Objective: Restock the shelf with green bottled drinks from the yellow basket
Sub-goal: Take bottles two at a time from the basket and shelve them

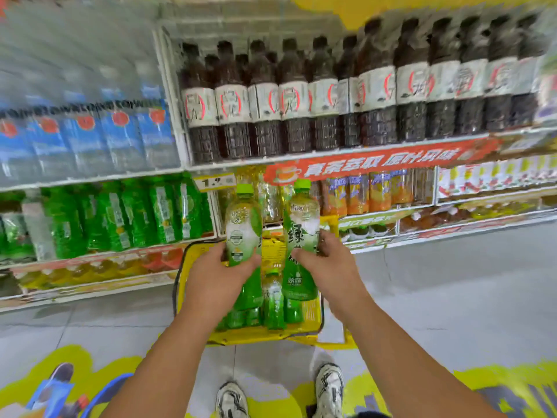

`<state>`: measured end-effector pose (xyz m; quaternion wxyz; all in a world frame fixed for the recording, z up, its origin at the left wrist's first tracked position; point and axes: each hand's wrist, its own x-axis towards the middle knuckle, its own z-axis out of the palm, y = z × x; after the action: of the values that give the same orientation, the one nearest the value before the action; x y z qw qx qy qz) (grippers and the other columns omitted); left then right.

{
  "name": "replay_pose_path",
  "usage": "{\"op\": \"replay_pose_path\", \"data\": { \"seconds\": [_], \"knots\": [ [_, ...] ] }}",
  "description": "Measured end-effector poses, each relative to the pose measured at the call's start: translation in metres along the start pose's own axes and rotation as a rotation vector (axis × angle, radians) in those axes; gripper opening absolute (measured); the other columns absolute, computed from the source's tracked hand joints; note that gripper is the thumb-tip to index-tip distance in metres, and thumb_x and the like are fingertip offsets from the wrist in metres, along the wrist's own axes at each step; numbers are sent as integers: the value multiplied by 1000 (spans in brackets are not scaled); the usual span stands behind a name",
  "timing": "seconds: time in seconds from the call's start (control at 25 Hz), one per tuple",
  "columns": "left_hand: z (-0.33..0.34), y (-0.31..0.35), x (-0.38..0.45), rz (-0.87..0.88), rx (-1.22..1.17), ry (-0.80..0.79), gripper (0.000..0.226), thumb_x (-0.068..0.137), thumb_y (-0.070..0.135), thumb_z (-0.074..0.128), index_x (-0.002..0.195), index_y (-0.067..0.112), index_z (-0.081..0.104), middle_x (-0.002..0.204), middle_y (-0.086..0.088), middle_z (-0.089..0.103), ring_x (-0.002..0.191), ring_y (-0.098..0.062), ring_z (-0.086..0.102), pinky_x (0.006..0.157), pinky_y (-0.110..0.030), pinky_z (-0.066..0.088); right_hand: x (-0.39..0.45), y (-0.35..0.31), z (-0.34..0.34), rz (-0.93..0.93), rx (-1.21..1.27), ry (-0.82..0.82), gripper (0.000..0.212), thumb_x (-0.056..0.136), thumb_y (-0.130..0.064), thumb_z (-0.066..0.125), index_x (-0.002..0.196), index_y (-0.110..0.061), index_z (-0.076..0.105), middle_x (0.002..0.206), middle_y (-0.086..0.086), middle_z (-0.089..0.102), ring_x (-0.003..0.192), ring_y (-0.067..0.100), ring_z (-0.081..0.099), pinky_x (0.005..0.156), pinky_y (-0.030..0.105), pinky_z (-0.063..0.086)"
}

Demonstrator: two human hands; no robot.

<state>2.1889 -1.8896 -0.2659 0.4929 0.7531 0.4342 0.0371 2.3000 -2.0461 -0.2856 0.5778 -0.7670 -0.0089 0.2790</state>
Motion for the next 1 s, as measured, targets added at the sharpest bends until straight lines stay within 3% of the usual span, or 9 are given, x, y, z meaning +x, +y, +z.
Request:
{"op": "replay_pose_path", "data": {
  "seconds": [0.12, 0.24, 0.36, 0.48, 0.64, 0.72, 0.84, 0.92, 1.0],
  "knots": [
    [-32, 63, -38, 82, -75, 36, 42, 82, 47, 79, 117, 30, 66, 95, 21, 59, 81, 0, 55, 71, -23, 42, -39, -76, -27, -121, -1, -7, 35, 78, -27, 79, 111, -37, 69, 101, -14, 77, 97, 11, 74, 93, 47, 59],
    [-66, 120, -67, 192, -124, 76, 55, 84, 43, 79, 130, 17, 64, 97, 20, 56, 81, -3, 52, 72, -22, 41, -68, -136, -50, -212, 47, -15, 30, 84, -17, 77, 107, -35, 70, 100, -10, 78, 93, 14, 75, 89, 50, 60],
    [-99, 167, -87, 297, -211, 107, 50, 84, 39, 80, 126, 17, 65, 97, 21, 63, 78, 0, 55, 70, -18, 43, -91, -187, -63, -274, 80, -3, 58, 74, -42, 82, 128, -32, 63, 121, -10, 73, 107, 14, 71, 95, 49, 58],
    [-128, 204, -106, 386, -298, 97, 61, 84, 39, 80, 137, 17, 59, 114, 15, 60, 101, -6, 50, 89, -22, 36, -107, -227, -67, -363, 99, 20, 83, 62, -57, 83, 137, -31, 57, 136, -7, 65, 119, 16, 65, 102, 48, 54],
    [-164, 236, -117, 435, -300, 132, 42, 79, 48, 82, 111, 29, 64, 108, 22, 66, 102, -8, 59, 90, -27, 44, -129, -278, -66, -436, 114, 21, 77, 60, -53, 85, 130, -29, 64, 119, -6, 74, 104, 17, 73, 91, 50, 60],
    [-182, 249, -119, 450, -304, 141, 55, 70, 62, 82, 113, 31, 70, 110, 18, 72, 105, -11, 66, 95, -37, 53, -142, -303, -66, -470, 128, 1, 67, 67, -43, 85, 129, -26, 65, 113, -7, 76, 99, 16, 75, 88, 49, 61],
    [-212, 269, -126, 474, -361, 151, 62, 70, 61, 82, 120, 26, 69, 116, 14, 71, 108, -12, 67, 98, -41, 54, -158, -334, -61, -515, 132, 7, 76, 62, -54, 83, 132, -29, 63, 119, -10, 73, 106, 16, 72, 94, 48, 58],
    [-230, 280, -126, 493, -359, 155, 54, 76, 56, 81, 117, 25, 64, 116, 13, 68, 105, -12, 65, 97, -39, 53, -164, -350, -55, -555, 170, -14, 67, 71, -45, 84, 132, -26, 63, 115, -7, 75, 100, 18, 74, 88, 49, 61],
    [-245, 286, -125, 508, -346, 164, 63, 74, 61, 79, 125, 26, 64, 121, 12, 68, 106, -13, 65, 97, -45, 55, -163, -359, -51, -572, 209, -19, 68, 72, -43, 84, 134, -25, 61, 117, -5, 75, 97, 17, 75, 80, 44, 63]
  ]
}}
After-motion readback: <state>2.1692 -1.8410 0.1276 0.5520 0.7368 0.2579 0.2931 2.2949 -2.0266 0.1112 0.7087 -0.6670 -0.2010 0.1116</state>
